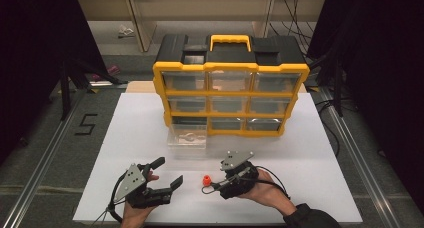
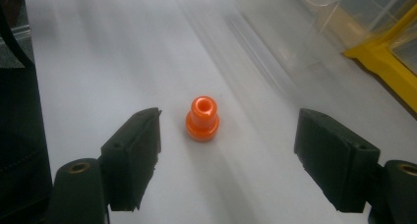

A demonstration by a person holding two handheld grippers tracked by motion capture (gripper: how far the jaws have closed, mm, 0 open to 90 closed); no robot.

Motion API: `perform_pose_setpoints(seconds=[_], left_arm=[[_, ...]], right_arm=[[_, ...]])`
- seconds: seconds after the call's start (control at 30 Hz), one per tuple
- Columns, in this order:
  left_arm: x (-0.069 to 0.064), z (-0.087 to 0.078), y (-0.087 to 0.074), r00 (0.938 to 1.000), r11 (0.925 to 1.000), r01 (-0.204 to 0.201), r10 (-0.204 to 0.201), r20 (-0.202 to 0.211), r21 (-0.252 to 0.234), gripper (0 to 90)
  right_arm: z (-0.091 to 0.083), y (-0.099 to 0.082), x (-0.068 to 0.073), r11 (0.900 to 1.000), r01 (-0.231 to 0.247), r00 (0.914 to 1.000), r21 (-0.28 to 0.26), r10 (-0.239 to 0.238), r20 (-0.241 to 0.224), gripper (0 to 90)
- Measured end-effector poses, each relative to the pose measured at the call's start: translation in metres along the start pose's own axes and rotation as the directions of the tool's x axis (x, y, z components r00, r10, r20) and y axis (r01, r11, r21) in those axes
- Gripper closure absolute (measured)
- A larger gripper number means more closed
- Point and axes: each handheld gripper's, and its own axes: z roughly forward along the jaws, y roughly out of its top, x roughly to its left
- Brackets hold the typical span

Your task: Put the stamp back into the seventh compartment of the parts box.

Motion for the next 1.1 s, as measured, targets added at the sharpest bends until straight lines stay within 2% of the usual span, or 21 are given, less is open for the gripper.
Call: perform_pose_setpoints(seconds=[0.17,0.43,0.67,0.87,0.93,1.1], left_arm=[[0.0,0.0,0.0,1.0,1.0,-0.002,0.002,-0.001,0.001,15.3],[0.0,0.0,0.0,1.0,1.0,0.001,-0.001,-0.008,-0.003,15.3],[0.0,0.0,0.0,0.9999,1.0,0.002,-0.002,-0.011,-0.005,15.4],[0.0,0.0,0.0,0.9999,1.0,0.003,-0.003,-0.011,-0.006,15.3],[0.0,0.0,0.0,1.0,1.0,0.002,-0.002,-0.01,-0.005,15.4],[0.0,0.0,0.0,1.0,1.0,0.0,0.0,-0.009,-0.002,15.3]], right_arm=[[0.01,0.002,0.001,0.9995,0.011,0.9999,0.028,-0.011,-0.002,28.6],[0.024,0.005,0.002,0.9967,0.054,0.9982,0.061,-0.053,-0.028,33.1],[0.036,0.006,0.003,0.9943,0.052,0.9975,0.093,-0.047,-0.053,38.7],[0.048,0.005,0.003,0.9897,0.07,0.9958,0.125,-0.062,-0.067,44.2],[0.05,0.004,0.003,0.9889,0.061,0.9959,0.136,-0.051,-0.074,45.8],[0.055,0.004,0.003,0.9873,0.066,0.9952,0.144,-0.055,-0.081,51.0]])
